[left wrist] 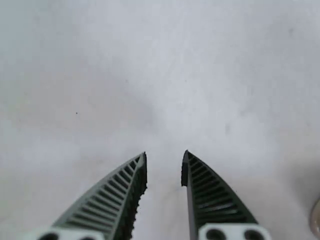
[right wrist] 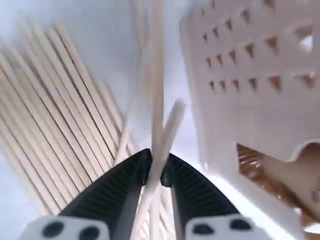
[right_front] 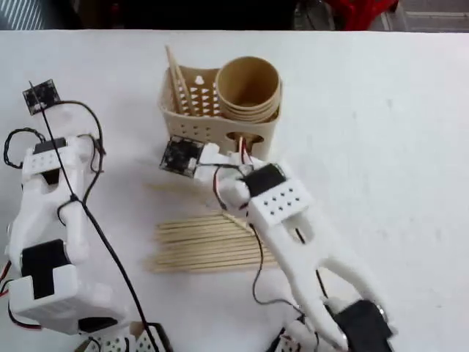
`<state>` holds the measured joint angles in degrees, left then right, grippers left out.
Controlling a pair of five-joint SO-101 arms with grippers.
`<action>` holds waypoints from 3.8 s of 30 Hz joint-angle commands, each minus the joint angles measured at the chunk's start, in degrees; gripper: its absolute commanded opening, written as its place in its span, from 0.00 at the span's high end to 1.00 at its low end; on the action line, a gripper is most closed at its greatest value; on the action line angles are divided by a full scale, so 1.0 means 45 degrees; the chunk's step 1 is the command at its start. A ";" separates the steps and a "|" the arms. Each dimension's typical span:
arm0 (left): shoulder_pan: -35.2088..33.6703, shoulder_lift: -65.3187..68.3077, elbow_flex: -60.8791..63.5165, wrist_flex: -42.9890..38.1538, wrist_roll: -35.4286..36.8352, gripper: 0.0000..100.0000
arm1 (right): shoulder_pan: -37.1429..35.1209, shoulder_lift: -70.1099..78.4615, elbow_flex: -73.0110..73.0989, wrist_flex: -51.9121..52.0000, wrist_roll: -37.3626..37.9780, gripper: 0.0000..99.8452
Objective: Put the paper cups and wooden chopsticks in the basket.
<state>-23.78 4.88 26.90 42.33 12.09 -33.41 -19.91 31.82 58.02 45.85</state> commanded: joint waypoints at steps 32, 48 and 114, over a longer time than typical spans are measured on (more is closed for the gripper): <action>0.0029 -0.0068 -0.0059 -0.0195 0.0078 0.87 | 0.0322 0.3429 -0.7814 -0.8117 -0.7795 0.98; 0.0010 -0.0068 -0.0078 -0.0195 0.0078 0.87 | 0.0674 0.3350 -0.3380 -0.9192 -0.7697 0.98; 0.0068 -0.0068 -0.0078 -0.0215 0.0078 0.87 | -0.0537 0.2413 -0.0195 -0.0459 -0.1739 0.98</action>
<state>-23.78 4.88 26.90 42.33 12.09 -34.99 -0.92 31.30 53.63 38.90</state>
